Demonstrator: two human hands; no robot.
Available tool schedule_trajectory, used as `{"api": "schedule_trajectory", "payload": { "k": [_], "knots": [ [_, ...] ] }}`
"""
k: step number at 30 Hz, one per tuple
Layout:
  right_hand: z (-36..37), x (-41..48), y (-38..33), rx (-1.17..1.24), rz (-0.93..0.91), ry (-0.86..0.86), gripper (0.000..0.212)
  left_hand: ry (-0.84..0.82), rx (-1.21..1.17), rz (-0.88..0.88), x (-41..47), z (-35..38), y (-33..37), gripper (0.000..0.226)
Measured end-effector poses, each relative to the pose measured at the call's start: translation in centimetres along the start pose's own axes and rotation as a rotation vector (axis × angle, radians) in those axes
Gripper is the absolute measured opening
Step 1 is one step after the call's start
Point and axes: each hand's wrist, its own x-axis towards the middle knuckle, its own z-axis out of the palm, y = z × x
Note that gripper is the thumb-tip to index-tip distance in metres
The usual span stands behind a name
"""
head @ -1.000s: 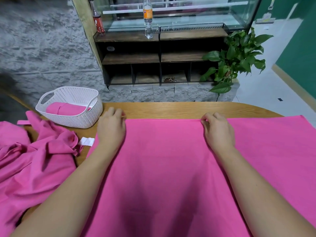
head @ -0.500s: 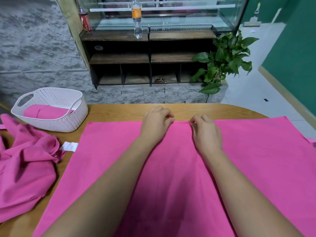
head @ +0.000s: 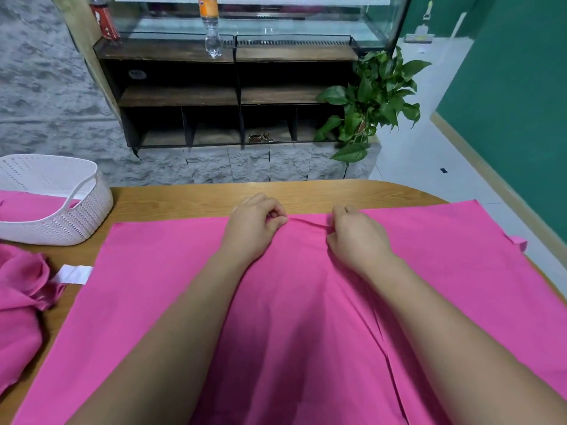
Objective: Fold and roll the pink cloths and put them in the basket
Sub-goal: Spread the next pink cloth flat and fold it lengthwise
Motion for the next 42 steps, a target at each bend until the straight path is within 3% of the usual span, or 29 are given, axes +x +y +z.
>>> {"api": "schedule_trajectory", "payload": {
  "k": [6, 10, 14, 16, 18, 22, 28, 34, 42],
  "knots": [
    [-2.9, -2.7, 4.8, -0.095, 0.051, -0.252, 0.031, 0.005, 0.005, 0.007, 0.0, -0.1, 0.0, 0.010],
    [-4.2, -5.4, 7.0, -0.136, 0.058, -0.324, 0.014, 0.005, 0.027, 0.023, 0.1, -0.2, 0.4, 0.009],
    [-5.0, -8.0, 9.7, -0.201, 0.088, -0.375, 0.011, 0.002, 0.046, 0.037, 0.0, -0.4, 0.5, 0.009],
    [-5.6, -8.8, 11.8, -0.212, 0.126, -0.387, 0.025, 0.002, 0.052, 0.043, 0.0, -0.4, 0.6, 0.008],
    [-6.2, -9.3, 14.3, -0.212, 0.175, -0.367, 0.028, 0.008, 0.065, 0.050, 0.0, -0.4, 0.6, 0.007],
    [-6.8, -10.4, 18.8, -0.165, 0.296, -0.158, 0.006, 0.012, 0.093, 0.051, 0.0, -0.4, 0.7, 0.007],
    [-6.5, -13.3, 17.3, 0.208, 0.212, -0.087, 0.030, -0.006, 0.185, 0.072, 0.0, -0.2, 1.3, 0.007],
    [-5.5, -13.9, 15.9, 0.083, 0.210, -0.193, 0.045, -0.105, 0.263, 0.172, 0.6, 0.9, 4.0, 0.015],
    [-5.3, -14.2, 15.0, -0.074, 0.185, -0.223, 0.032, -0.247, 0.172, 0.356, 2.2, 5.8, 11.1, 0.015]
  ]
}}
